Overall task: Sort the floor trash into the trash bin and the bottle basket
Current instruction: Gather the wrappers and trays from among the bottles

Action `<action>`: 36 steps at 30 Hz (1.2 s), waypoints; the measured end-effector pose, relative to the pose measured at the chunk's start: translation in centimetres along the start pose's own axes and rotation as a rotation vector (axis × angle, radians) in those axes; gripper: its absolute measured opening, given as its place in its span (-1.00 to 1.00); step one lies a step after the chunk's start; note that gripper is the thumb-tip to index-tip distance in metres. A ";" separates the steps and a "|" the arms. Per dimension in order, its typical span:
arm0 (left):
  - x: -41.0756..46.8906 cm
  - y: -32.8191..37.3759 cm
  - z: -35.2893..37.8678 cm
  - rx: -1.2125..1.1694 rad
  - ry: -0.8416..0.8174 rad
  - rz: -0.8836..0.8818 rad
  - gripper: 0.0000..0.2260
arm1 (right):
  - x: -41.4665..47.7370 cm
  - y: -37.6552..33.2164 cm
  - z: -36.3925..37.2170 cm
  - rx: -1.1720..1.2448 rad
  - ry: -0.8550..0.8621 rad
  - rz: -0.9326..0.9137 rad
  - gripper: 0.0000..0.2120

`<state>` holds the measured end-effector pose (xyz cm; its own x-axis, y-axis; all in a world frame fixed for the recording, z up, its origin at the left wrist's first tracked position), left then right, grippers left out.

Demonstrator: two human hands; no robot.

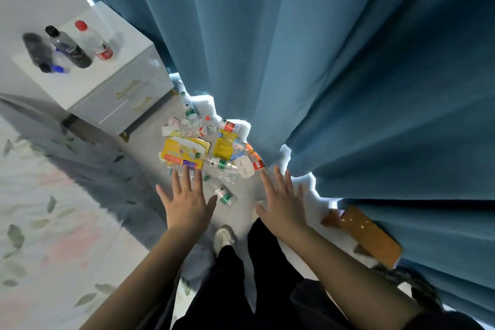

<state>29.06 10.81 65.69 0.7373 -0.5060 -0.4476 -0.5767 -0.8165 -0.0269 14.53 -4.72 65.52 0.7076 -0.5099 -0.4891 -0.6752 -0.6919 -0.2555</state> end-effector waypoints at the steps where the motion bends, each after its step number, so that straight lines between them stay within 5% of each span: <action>1: 0.8 -0.2 0.7 0.001 -0.026 -0.012 -0.33 | 1.3 -0.1 0.4 -0.017 -0.030 -0.018 -0.28; 12: 15.7 1.3 11.9 -0.033 -0.277 -0.124 -0.35 | 21.8 2.0 8.6 -0.289 -0.351 -0.189 -0.21; 24: 34.3 2.8 38.0 -0.016 -0.367 -0.048 -0.28 | 42.8 9.8 33.3 -0.426 -0.533 -0.137 -0.12; 36: 44.0 5.0 55.1 0.053 -0.413 -0.137 -0.14 | 53.7 11.6 47.6 -0.476 -0.439 -0.251 -0.06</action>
<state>39.17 -0.24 -3.35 0.6116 -0.2313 -0.7566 -0.5088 -0.8473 -0.1522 34.77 -15.79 -3.36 0.6134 -0.1205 -0.7805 -0.2663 -0.9620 -0.0608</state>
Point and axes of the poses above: each hand's wrist, its own x-axis towards the middle knuckle, its own z-axis out of the palm, y = z × x, the point moved 10 cm from there along x, towards the middle knuckle, and after that the axes turned 3 degrees about x, right-handed, at the moved point
